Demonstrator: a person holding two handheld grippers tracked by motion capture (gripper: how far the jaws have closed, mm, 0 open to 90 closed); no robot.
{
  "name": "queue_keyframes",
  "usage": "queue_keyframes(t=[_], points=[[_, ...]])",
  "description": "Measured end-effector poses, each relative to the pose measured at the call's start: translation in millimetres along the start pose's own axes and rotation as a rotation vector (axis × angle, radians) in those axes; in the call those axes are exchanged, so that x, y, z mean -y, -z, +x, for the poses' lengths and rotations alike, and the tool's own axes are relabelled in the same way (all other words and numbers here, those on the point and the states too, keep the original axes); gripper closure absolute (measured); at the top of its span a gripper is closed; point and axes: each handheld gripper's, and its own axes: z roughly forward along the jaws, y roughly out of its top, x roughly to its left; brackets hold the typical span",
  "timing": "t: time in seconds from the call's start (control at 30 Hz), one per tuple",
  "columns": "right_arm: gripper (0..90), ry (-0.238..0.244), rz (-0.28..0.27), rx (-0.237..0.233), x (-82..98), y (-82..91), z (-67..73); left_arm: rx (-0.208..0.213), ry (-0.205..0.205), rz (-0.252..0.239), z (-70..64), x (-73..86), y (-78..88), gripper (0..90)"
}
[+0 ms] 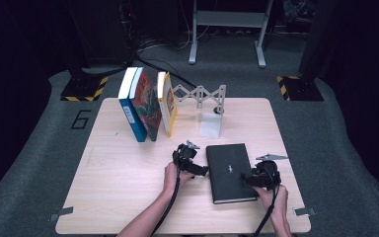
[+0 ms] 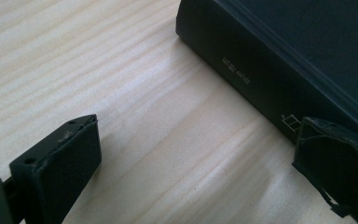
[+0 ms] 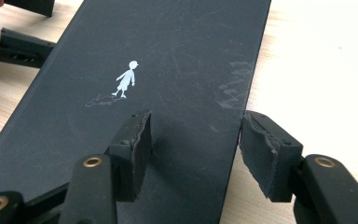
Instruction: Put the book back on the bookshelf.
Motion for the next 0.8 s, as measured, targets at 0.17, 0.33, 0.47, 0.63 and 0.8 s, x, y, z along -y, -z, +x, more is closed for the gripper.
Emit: queue_keyframes(t=[0.17, 0.33, 0.47, 0.63, 0.8], points=[[41.5, 0.022, -0.009, -0.002, -1.4, -2.3, -2.0, 0.008, -0.058, 0.012, -11.0, 6.7, 7.0, 0.4], [41.7, 0.016, -0.004, 0.002, -1.2, -1.9, -1.0, 0.003, -0.032, -0.001, -8.9, 5.6, 4.1, 0.3], [41.4, 0.007, 0.001, 0.012, -1.5, -1.2, 1.5, 0.007, -0.021, -0.002, -6.2, 4.4, 0.6, 0.2], [41.4, 0.007, 0.005, 0.039, -0.8, 1.4, 0.4, -0.001, -0.022, -0.005, -7.9, -0.2, -3.7, 0.3], [41.3, 0.001, 0.004, 0.053, -0.3, 4.8, -3.7, -0.004, -0.005, -0.009, -13.3, -7.8, -12.2, 0.4]])
